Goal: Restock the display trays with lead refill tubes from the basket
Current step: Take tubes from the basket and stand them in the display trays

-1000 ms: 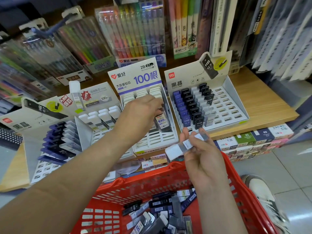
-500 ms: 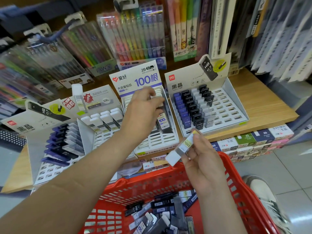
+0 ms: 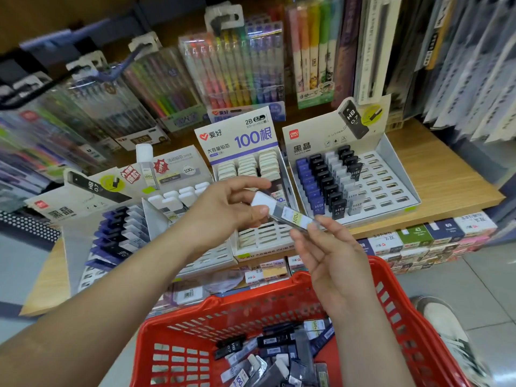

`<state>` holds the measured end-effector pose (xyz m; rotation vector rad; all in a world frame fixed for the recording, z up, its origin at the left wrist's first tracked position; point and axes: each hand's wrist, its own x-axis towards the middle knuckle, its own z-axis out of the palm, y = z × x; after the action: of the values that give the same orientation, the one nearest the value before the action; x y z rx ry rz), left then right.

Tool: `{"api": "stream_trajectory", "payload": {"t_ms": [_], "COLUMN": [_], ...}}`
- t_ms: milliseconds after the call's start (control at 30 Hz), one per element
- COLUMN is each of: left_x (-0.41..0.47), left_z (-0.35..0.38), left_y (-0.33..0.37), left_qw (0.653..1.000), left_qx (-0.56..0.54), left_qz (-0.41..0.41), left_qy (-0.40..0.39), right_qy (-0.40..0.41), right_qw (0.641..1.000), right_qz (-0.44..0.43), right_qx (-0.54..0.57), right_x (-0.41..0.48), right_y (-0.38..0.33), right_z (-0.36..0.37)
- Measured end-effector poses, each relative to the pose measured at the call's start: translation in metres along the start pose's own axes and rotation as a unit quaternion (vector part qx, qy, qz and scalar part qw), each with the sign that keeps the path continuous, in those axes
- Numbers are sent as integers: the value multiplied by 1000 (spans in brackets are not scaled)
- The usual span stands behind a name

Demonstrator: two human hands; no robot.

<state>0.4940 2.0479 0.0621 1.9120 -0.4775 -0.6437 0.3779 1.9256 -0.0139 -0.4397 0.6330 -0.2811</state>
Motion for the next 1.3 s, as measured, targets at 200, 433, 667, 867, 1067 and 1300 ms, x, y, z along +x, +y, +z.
{"api": "stream_trajectory", "payload": {"t_ms": [200, 433, 667, 867, 1067, 1300], "left_x": [-11, -19, -43, -54, -47, -28], "left_z": [-25, -41, -96, -146, -141, -143], "left_y": [7, -3, -22, -47, -52, -53], "left_qw": [995, 996, 984, 908, 895, 859], "left_qx": [94, 25, 96, 349, 324, 403], "left_qz": [2, -79, -103, -9, 41, 39], "left_qy": [43, 45, 106, 231, 303, 315], "right_qy": [-80, -92, -159, -176, -178, -116], "right_qw": [984, 939, 865, 558, 431, 448], "right_qz": [63, 24, -4, -254, -294, -303], "right_qx": [-145, -330, -477, -770, -834, -833], "right_x": [-7, -5, -5, -4, -2, 0], "right_y": [9, 20, 67, 90, 105, 109], "right_z": [8, 21, 41, 44, 44, 33]}}
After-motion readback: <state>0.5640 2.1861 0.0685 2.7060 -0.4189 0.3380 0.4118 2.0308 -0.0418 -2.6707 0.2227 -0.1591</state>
